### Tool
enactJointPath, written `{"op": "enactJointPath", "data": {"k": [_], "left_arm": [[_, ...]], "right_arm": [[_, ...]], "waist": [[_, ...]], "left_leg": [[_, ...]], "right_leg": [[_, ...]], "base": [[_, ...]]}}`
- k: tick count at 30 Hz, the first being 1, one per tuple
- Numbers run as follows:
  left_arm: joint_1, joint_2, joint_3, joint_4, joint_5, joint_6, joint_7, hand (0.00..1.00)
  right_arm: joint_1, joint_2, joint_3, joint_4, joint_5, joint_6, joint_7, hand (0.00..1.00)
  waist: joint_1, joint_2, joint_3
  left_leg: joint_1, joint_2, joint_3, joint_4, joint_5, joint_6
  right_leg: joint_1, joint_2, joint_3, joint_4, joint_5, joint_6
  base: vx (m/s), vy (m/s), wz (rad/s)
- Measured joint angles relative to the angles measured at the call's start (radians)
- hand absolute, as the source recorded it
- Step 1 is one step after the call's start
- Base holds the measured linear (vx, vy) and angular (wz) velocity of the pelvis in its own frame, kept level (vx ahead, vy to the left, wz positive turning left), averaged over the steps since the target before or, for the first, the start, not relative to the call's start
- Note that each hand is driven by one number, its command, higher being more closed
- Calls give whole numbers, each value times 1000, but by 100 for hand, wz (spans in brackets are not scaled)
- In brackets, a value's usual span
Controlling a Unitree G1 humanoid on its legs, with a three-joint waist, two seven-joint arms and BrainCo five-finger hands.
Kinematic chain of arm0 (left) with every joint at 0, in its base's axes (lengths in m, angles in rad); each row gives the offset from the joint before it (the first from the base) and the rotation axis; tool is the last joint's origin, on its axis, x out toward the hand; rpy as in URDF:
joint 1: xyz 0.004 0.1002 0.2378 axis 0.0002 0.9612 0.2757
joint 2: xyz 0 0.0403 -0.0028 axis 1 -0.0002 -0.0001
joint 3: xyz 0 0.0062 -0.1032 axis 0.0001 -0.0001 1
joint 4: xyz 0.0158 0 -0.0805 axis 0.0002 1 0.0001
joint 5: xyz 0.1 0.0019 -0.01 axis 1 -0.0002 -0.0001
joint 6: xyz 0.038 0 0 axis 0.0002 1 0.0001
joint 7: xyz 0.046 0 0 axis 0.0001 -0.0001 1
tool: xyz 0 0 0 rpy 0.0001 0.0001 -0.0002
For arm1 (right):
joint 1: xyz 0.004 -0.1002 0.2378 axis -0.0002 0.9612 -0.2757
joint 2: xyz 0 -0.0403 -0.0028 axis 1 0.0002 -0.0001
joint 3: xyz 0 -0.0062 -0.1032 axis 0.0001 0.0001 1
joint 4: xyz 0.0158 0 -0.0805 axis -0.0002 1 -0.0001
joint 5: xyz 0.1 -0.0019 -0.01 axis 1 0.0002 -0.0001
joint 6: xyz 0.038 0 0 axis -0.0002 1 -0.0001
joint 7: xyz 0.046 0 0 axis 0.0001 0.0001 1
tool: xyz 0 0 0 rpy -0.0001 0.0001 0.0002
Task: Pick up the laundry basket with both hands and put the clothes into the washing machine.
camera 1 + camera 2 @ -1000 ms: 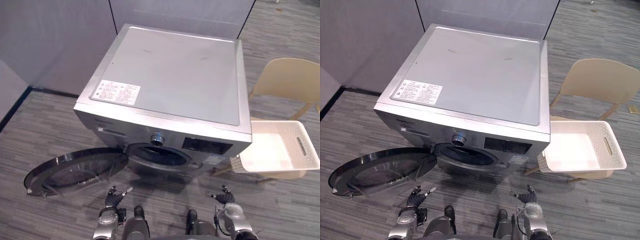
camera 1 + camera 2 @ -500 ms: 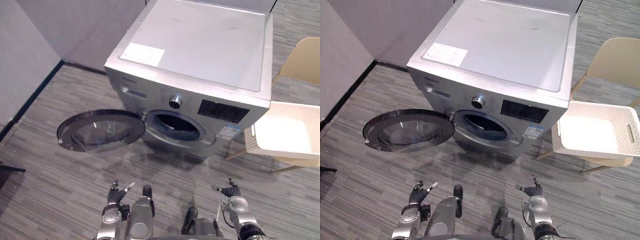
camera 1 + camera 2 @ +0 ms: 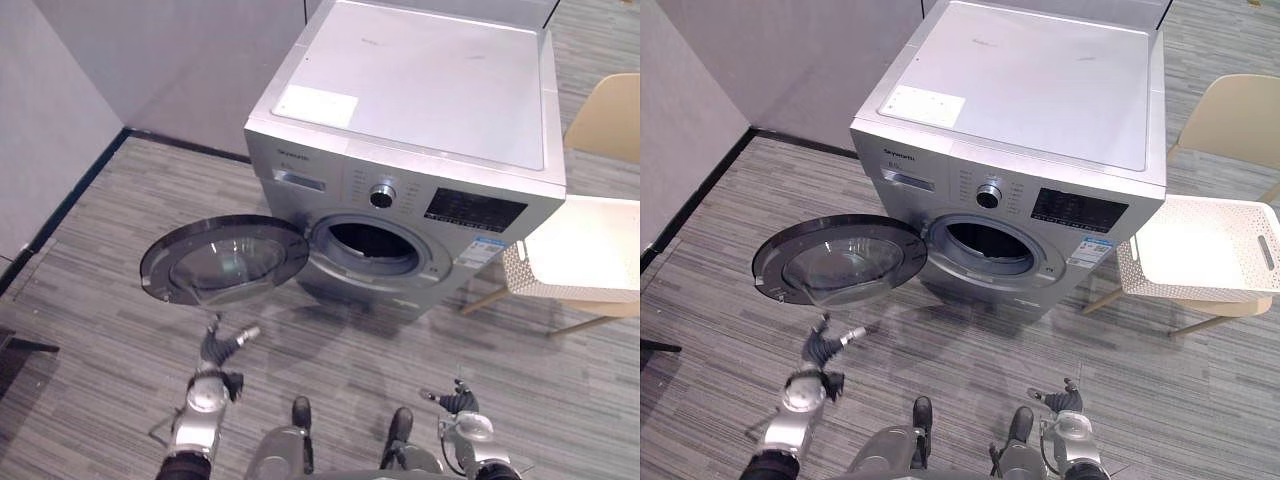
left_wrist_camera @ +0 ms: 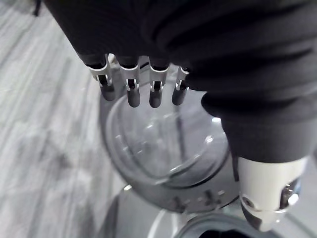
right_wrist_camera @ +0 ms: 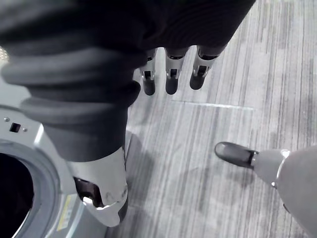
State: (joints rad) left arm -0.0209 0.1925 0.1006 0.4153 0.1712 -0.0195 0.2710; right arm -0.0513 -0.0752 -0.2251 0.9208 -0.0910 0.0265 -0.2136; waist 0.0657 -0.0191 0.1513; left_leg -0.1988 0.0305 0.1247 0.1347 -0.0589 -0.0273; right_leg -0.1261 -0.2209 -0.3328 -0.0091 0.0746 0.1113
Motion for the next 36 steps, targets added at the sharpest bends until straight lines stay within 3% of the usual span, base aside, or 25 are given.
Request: {"op": "enactJointPath", "data": {"k": [6,8,10,16,23,29,36], "left_arm": [[-183,166,126,-63,100,4,129,0],[-248,249,161,-63,123,15,168,0],[-290,296,189,-64,137,17,188,0],[-492,480,190,37,154,62,222,0],[-745,655,158,360,179,129,194,0],[-812,668,127,464,197,142,82,0],[-810,615,124,530,219,139,-12,0]], "right_arm": [[-8,-30,8,-4,-24,-18,2,0],[-13,-37,11,-8,-37,-21,2,0],[-14,-41,24,-17,-37,-23,3,0],[-27,-35,90,-46,-45,-29,23,0],[-26,-28,169,-116,-46,-54,25,0],[-18,-22,212,-133,-41,-63,44,0],[-19,-21,228,-118,-35,-62,65,0]], "waist": [[-4,-11,-7],[-4,-14,-7],[-3,-23,-7],[0,-94,13],[2,-171,54],[4,-198,72],[4,-213,105]], "left_leg": [[-16,-3,4,-15,6,8],[-24,4,2,-19,6,8],[-37,6,1,-19,6,8],[-78,29,2,-2,6,7],[-169,76,-1,77,0,1],[-232,129,-16,150,-38,-21],[-260,163,-44,137,1,-80]], "right_leg": [[-1,18,6,-65,37,-7],[-6,31,10,-87,60,-39],[-23,34,23,-88,67,-46],[-72,52,66,-79,106,-64],[-141,86,96,-63,164,-66],[-158,128,107,-79,187,-67],[-179,165,122,-89,160,-62]], "base": [[80,-7,-6],[83,-18,-7],[44,1,-10],[-8,31,-8],[-65,19,-8],[-101,-23,-7],[-39,-73,0]]}}
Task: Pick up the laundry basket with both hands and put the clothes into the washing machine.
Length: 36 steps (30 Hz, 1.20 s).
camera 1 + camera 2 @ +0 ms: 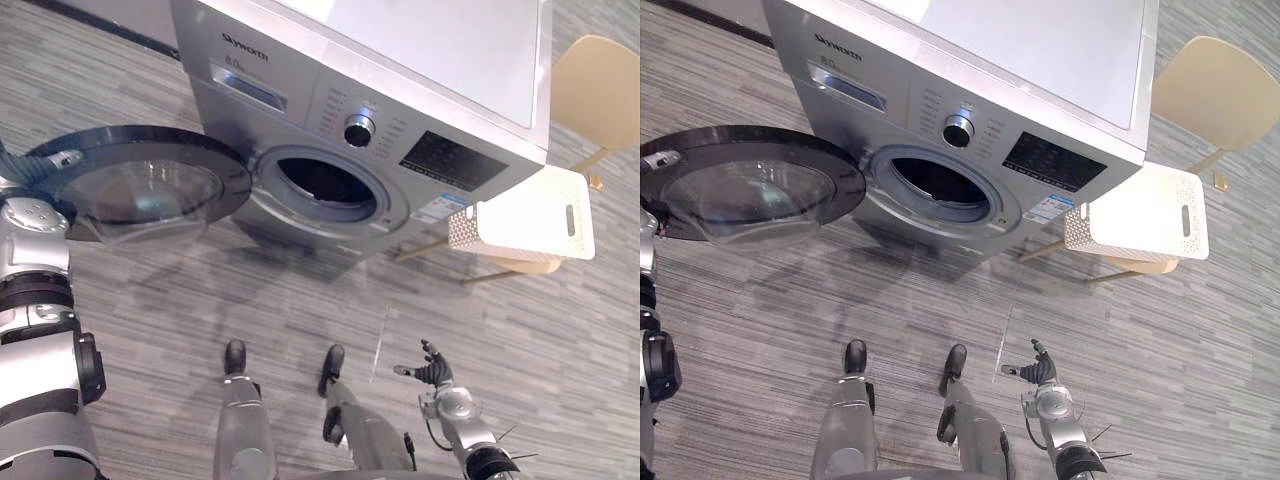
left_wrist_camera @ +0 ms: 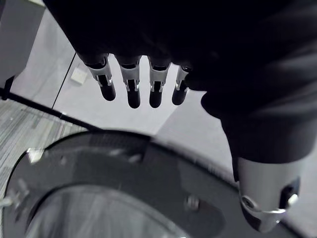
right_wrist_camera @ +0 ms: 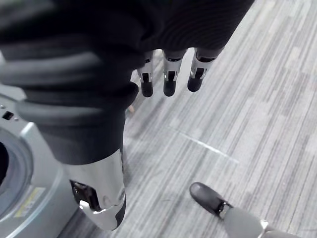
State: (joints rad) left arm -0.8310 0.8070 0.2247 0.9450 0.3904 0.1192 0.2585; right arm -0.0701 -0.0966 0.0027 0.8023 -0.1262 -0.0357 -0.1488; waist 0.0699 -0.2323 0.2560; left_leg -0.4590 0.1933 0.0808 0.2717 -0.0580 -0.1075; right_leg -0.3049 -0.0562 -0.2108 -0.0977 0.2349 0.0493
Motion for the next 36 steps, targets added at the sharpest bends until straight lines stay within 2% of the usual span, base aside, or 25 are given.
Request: {"op": "enactJointPath", "data": {"k": [2,6,10,12,17,20,25,29,36], "left_arm": [[30,-10,6,0,2,-17,12,0],[107,-22,22,-16,2,-51,15,0],[224,-67,22,-94,-4,-93,26,0],[275,-102,21,-123,-6,-108,27,0],[426,-236,-2,-225,-22,-126,27,0],[510,-299,-7,-320,-53,-121,27,0],[750,-439,-60,-584,-103,-103,25,0],[923,-508,-174,-714,-114,-104,-45,0],[1030,-575,-386,-778,-146,-115,-195,0]], "right_arm": [[-3,-1,-1,10,0,1,0,0],[-21,-11,-36,38,-1,2,1,0],[-23,-36,-46,52,-3,15,1,0],[-21,-41,-60,62,-4,21,6,0],[-33,-91,-84,86,-33,26,19,0],[-37,-90,-84,91,-42,40,20,0],[-37,-82,-126,95,-64,46,24,0],[-35,-79,-133,94,-81,59,26,0],[-21,-69,-130,94,-85,66,40,0]], "waist": [[0,-5,6],[5,20,23],[12,42,32],[14,51,32],[17,113,2],[12,130,-12],[4,155,-52],[5,195,-90],[-1,256,-140]], "left_leg": [[-1,2,0,3,8,-13],[20,4,-11,-22,31,-20],[29,-10,-16,-35,41,-19],[62,-24,-14,-64,48,-17],[103,-75,-7,-128,69,9],[124,-93,-12,-143,75,17],[161,-138,-24,-170,84,32],[204,-163,-32,-200,91,43],[268,-179,-24,-259,106,66]], "right_leg": [[0,3,7,0,-38,-8],[4,11,2,0,-39,-9],[13,-1,-8,0,-50,5],[33,-15,-11,0,-56,13],[43,-58,-15,13,-70,37],[63,-74,-26,14,-76,47],[104,-115,-42,15,-90,69],[146,-139,-67,16,-98,80],[173,-158,-63,27,-116,91]], "base": [[-6,-113,-2],[-12,-68,-3],[-9,6,9],[30,39,11],[46,58,11],[71,49,15],[98,59,21],[49,48,17],[-28,53,-3]]}}
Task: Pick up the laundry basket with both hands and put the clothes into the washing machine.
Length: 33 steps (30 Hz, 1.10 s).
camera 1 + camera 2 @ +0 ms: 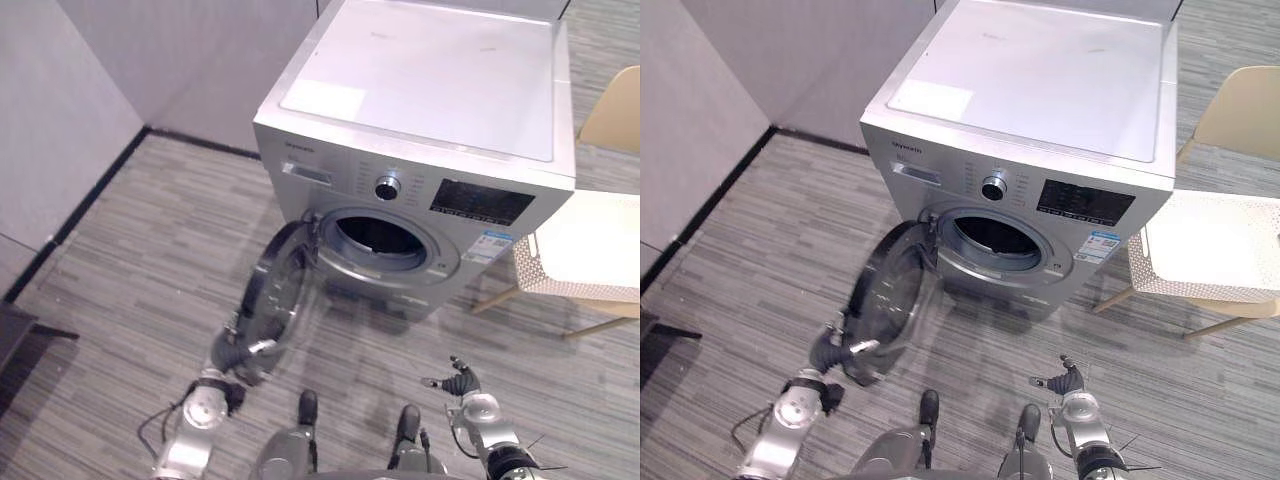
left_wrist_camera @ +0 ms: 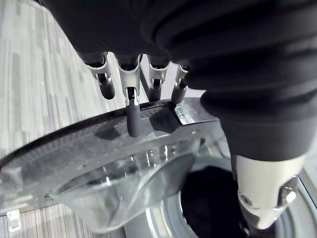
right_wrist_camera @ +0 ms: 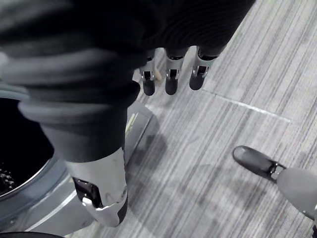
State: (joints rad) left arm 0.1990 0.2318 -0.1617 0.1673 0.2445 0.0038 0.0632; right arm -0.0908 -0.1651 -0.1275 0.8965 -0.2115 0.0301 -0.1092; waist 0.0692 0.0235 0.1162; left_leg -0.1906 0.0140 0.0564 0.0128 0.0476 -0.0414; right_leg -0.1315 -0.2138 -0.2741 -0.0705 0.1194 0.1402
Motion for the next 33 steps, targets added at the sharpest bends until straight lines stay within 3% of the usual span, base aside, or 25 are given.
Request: {"op": "enactJointPath", "data": {"k": [3,4,6,9,12,16,18,21,22,24,26,28,33], "left_arm": [[-1,-21,-99,-3,-24,-21,-66,0],[-2,-37,-132,-4,-43,-29,-85,0],[-13,-59,-167,-4,-50,-37,-88,0],[-74,-78,-183,3,-58,-36,-79,0],[-211,-96,-152,93,-58,-31,-24,0],[-472,-87,-30,276,-57,-4,100,0],[-690,-27,-22,404,-89,9,167,0],[-928,72,-22,566,-110,28,212,0],[-989,122,-45,635,-128,55,211,0],[-1009,140,-59,704,-135,60,210,0],[-1095,166,-76,714,-150,97,198,0],[-1118,172,-77,715,-150,95,201,0],[-1158,164,-97,715,-152,106,205,0]], "right_arm": [[21,3,11,2,-5,2,0,0],[22,3,13,2,-5,2,0,0],[19,1,13,2,-5,2,-1,0],[26,-1,13,2,-5,2,-7,0],[10,-9,13,-10,-4,2,-22,0],[-36,-18,11,-79,6,1,-44,0],[-44,-31,-1,-128,16,2,-73,0],[-45,-35,-15,-173,30,2,-107,0],[-37,-34,-19,-197,44,2,-120,0],[-28,-29,-21,-233,54,0,-145,0],[-13,9,-20,-307,66,-7,-159,0],[1,51,-19,-359,66,-19,-162,0],[60,82,-16,-440,86,-32,-172,0]], "waist": [[-13,11,-10],[-31,16,-20],[-54,24,-31],[-65,42,-40],[-92,70,-28],[-140,76,38],[-173,65,95],[-206,41,153],[-220,34,163],[-219,19,189],[-212,-10,211],[-204,-29,225],[-162,-31,226]], "left_leg": [[33,-3,0,-21,5,2],[39,-2,0,-33,10,3],[54,-2,1,-52,18,0],[65,3,20,-70,22,-6],[48,7,43,-82,24,-9],[-26,22,111,-82,29,-9],[-71,23,141,-81,36,-4],[-100,23,171,-81,40,1],[-120,24,187,-80,40,1],[-141,24,197,-75,39,1],[-199,26,197,-54,39,0],[-221,30,211,-34,37,1],[-233,44,239,-30,31,-3]], "right_leg": [[22,0,0,-4,0,0],[24,1,-1,-5,0,0],[26,2,0,-11,1,-1],[25,7,5,-30,8,-7],[-16,12,27,-32,13,-9],[-125,21,98,-28,56,-15],[-191,25,133,-28,76,-19],[-238,26,164,-28,89,-19],[-267,30,175,-28,102,-21],[-297,30,197,-28,113,-21],[-347,29,209,-28,127,-27],[-366,28,222,-28,131,-30],[-399,36,247,-6,117,-49]], "base": [[-9,29,-5],[17,10,-4],[35,5,-9],[43,-2,-18],[47,2,-18],[79,-18,-50],[47,-4,-35],[46,3,-31],[46,10,-33],[19,10,-22],[-42,8,5],[-67,3,-4],[-52,-4,-14]]}}
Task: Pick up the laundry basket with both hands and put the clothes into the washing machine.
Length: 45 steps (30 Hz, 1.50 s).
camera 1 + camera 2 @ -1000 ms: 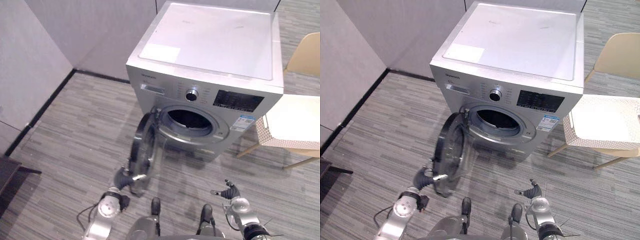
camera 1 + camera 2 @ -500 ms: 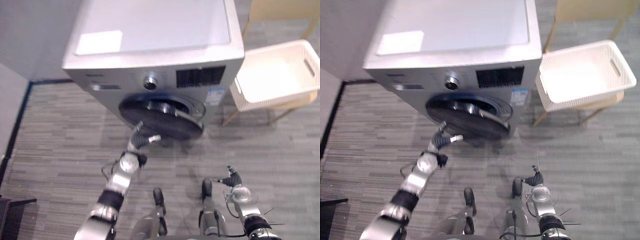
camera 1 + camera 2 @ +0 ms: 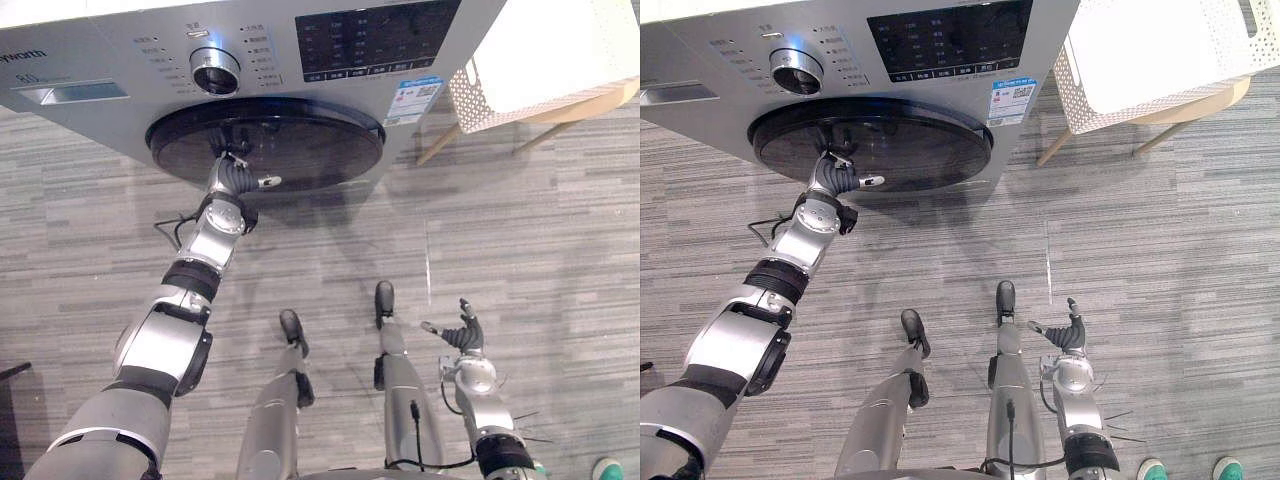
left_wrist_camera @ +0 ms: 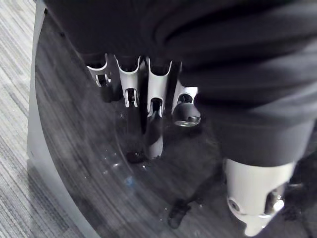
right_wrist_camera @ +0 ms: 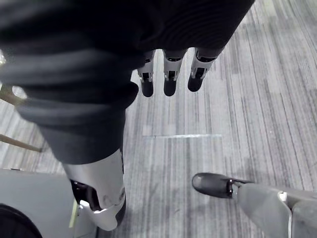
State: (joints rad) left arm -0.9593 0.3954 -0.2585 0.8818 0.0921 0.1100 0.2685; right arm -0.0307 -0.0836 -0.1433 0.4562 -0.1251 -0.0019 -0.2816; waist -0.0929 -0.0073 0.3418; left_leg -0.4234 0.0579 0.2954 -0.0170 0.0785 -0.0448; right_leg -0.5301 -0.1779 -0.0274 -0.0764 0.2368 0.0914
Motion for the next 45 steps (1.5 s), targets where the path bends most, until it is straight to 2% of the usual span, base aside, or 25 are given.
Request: {"op": "enactJointPath", "data": {"k": [3,5,8,10,12,14,17,20,24,27,28,30,31,32,34,36,37,38,39,40,41,42,43,44,45], "left_arm": [[5,-11,8,-14,0,0,23,0],[74,-23,44,-127,-1,-2,45,0],[232,-80,74,-343,-20,-60,71,0],[412,-163,75,-484,-36,-108,82,0],[551,-209,76,-522,-58,-128,70,0],[791,-259,91,-514,-91,-130,23,0],[944,-279,142,-435,-100,-129,-12,0],[1014,-285,214,-301,-98,-118,-44,0],[1050,-285,312,-149,-95,-114,-66,0],[1068,-293,367,-93,-84,-110,-73,0],[1076,-300,385,-86,-84,-105,-73,0],[1075,-312,386,-86,-84,-97,-72,0],[1075,-318,386,-86,-84,-95,-72,0],[1091,-320,391,-86,-83,-93,-73,0],[1100,-311,431,-76,-82,-93,-72,0],[1096,-292,467,-72,-82,-94,-72,0],[1097,-292,469,-69,-82,-94,-72,0],[1101,-298,472,-65,-82,-93,-73,0],[1104,-305,475,-66,-82,-93,-73,0],[1118,-314,476,-67,-82,-93,-73,0],[1136,-321,475,-70,-85,-92,-73,0],[1140,-321,474,-73,-86,-90,-72,0],[1136,-313,468,-86,-88,-85,-71,0],[1134,-308,469,-103,-95,-85,-67,0],[1136,-301,471,-112,-100,-85,-63,0]], "right_arm": [[21,-2,0,-25,8,-17,-3,0],[33,1,4,-40,8,-20,-3,0],[55,7,4,-39,7,-19,-2,0],[74,18,5,-17,5,-17,2,0],[73,22,4,31,-5,-11,6,0],[70,17,-6,132,-20,1,26,0],[62,4,-6,221,-45,11,41,0],[59,-12,-9,280,-48,12,50,0],[60,-14,-17,339,-47,13,69,0],[58,-23,-24,362,-43,13,69,0],[60,-29,-29,368,-42,13,68,0],[56,-49,-45,384,-33,16,68,0],[52,-57,-44,384,-31,19,68,0],[38,-74,-44,386,-22,27,69,0],[16,-77,-42,393,-20,31,70,0],[-16,-57,-18,394,-20,30,77,0],[-24,-56,-12,394,-21,30,84,0],[-31,-56,-4,393,-22,29,92,0],[-31,-57,-4,394,-22,29,92,0],[-32,-51,-3,397,-23,30,94,0],[-26,-47,-1,389,-23,32,100,0],[-14,-43,3,378,-23,33,106,0],[10,-34,10,371,-23,34,110,0],[21,-13,29,372,-23,34,111,0],[21,0,36,372,-23,34,111,0]], "waist": [[0,-1,0],[0,-1,-1],[7,-1,-2],[28,-1,-12],[35,-1,-44],[56,-1,-96],[67,13,-123],[81,29,-147],[86,34,-178],[110,37,-183],[107,41,-190],[109,42,-196],[110,47,-199],[111,54,-202],[115,35,-198],[140,2,-200],[144,-2,-200],[164,-2,-199],[165,-1,-199],[172,5,-201],[164,9,-206],[160,8,-205],[159,12,-208],[159,3,-200],[158,-1,-193]], "left_leg": [[2,13,4,4,4,-5],[9,17,-6,10,5,-5],[51,18,-25,17,5,-4],[107,21,-47,16,-7,-8],[127,23,-63,15,-11,-11],[180,24,-87,6,-19,-20],[223,27,-127,-6,-19,-20],[263,26,-167,-19,-18,-22],[293,24,-241,-26,-14,-32],[287,21,-284,-36,-10,-36],[259,27,-242,-28,-23,-18],[235,48,-65,5,-55,33],[223,69,38,26,-54,41],[215,90,125,53,-19,38],[207,70,111,97,-21,29],[178,43,74,182,-86,41],[171,37,65,211,-109,45],[162,26,51,274,-167,55],[153,26,37,305,-197,58],[147,15,12,355,-249,66],[157,-8,-25,369,-273,85],[172,-20,-42,374,-283,95],[202,-41,-97,377,-301,111],[224,-44,-152,379,-321,127],[238,-47,-175,374,-325,131]], "right_leg": [[0,7,-13,15,-7,-5],[15,8,-31,22,-8,0],[75,6,-55,22,-20,5],[144,8,-79,22,-42,5],[175,18,-97,20,-53,1],[245,28,-118,1,-66,0],[315,33,-165,-18,-79,3],[377,34,-209,-22,-93,4],[448,34,-284,-22,-120,10],[488,29,-362,-22,-150,21],[501,18,-421,-22,-158,27],[507,-16,-497,-9,-174,46],[508,-32,-521,2,-178,52],[513,-49,-549,27,-185,65],[541,-81,-582,47,-192,80],[576,-117,-625,54,-203,97],[588,-125,-636,57,-206,97],[610,-151,-655,86,-222,106],[612,-165,-660,121,-235,109],[607,-208,-657,230,-255,106],[564,-274,-613,431,-265,46],[524,-304,-558,547,-251,-28],[423,-321,-375,760,-196,-126],[335,-260,-228,929,-313,-45],[297,-219,-190,984,-362,-41]], "base": [[-4,-9,2],[3,-17,12],[33,-4,14],[77,-6,20],[69,-21,22],[122,-39,19],[67,-25,34],[20,-14,35],[23,7,57],[-24,13,75],[-15,27,114],[63,95,129],[146,187,107],[131,177,98],[144,176,67],[159,159,52],[139,141,47],[111,123,36],[149,187,49],[162,232,71],[269,311,84],[268,272,107],[319,222,114],[319,135,119],[409,109,120]]}}
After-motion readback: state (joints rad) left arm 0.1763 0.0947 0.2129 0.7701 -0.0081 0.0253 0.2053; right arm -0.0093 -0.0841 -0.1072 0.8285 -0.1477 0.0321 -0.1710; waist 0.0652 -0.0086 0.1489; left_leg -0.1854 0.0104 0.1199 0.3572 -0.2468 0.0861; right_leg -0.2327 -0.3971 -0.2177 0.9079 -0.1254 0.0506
